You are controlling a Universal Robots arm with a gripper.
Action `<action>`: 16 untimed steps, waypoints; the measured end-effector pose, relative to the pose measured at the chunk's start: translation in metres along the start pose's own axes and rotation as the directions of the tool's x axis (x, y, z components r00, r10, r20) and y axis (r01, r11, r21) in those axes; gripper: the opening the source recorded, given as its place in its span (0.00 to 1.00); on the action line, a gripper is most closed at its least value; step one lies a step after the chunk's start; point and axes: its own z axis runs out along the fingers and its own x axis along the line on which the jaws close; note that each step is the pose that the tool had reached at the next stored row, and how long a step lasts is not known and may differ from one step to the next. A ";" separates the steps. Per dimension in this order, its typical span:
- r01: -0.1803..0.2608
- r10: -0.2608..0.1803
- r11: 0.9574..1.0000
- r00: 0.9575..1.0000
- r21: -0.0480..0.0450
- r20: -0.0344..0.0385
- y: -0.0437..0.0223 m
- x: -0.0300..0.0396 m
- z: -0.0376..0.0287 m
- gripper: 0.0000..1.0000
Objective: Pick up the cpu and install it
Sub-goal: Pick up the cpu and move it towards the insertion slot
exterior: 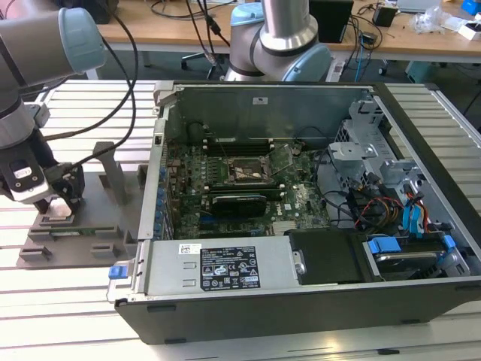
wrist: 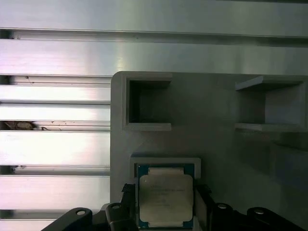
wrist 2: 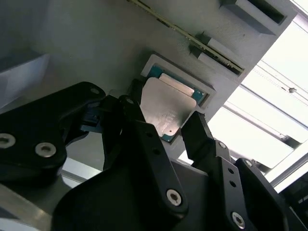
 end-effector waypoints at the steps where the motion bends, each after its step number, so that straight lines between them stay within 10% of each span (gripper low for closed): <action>1: 0.001 -0.001 1.000 1.000 0.000 0.000 0.0000 0.0000 0.0005 0.60; 16: 0.004 -0.004 1.000 1.000 0.000 0.000 0.0001 -0.0002 0.0043 0.60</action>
